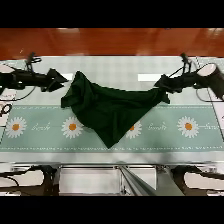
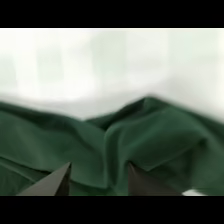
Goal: Fold the shirts.
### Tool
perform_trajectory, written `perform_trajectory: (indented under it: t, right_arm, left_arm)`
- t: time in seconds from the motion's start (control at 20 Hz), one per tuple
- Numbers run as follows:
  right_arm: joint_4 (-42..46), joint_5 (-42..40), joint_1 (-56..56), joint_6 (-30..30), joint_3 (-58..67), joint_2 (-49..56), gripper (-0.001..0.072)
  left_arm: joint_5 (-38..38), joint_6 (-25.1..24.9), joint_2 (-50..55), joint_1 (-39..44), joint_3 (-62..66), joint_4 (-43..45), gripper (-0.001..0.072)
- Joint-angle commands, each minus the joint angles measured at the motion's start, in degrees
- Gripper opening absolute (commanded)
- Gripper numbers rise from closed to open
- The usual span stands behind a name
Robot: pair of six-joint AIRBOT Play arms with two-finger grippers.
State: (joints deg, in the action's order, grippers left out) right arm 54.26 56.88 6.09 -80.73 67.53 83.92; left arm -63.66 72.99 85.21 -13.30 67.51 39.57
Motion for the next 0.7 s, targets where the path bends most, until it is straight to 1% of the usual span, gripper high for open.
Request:
perform_trajectory:
  t: [0.0,0.05,0.15,0.25,0.35,0.4,0.5,0.65]
  right_arm:
    - [1.8,12.6,8.2,0.8,5.6,-0.3,0.0407]
    - [3.2,14.1,11.5,0.6,5.0,-2.0,0.0407]
    - [5.2,13.0,17.6,0.2,-0.9,-6.5,0.0407]
    - [4.9,9.1,22.5,0.6,-11.8,-11.6,0.0406]
    - [3.1,4.5,25.4,3.1,-22.9,-16.3,0.0407]
    - [1.8,3.0,26.1,4.7,-26.8,-17.9,0.0406]
    - [-1.0,2.0,26.3,7.3,-31.7,-19.8,0.0406]
    - [-4.9,2.6,26.3,10.1,-33.0,-20.0,0.0406]
  left_arm:
    - [-7.3,0.1,-4.2,-6.7,0.3,2.0,0.051]
    - [-7.2,-0.6,-7.1,-8.4,-2.0,2.0,0.051]
    - [-5.3,-1.8,-13.8,-10.5,-10.9,2.0,0.0509]
    - [-4.4,-1.8,-19.6,-10.2,-23.3,1.2,0.0509]
    - [-4.4,-2.8,-23.8,-8.5,-35.3,-3.8,0.051]
    - [-3.8,-5.2,-24.5,-7.7,-39.5,-7.1,0.051]
    - [-2.8,-6.1,-24.0,-5.7,-45.2,-12.7,0.051]
    - [1.6,-6.3,-22.5,1.2,-46.8,-14.0,0.051]
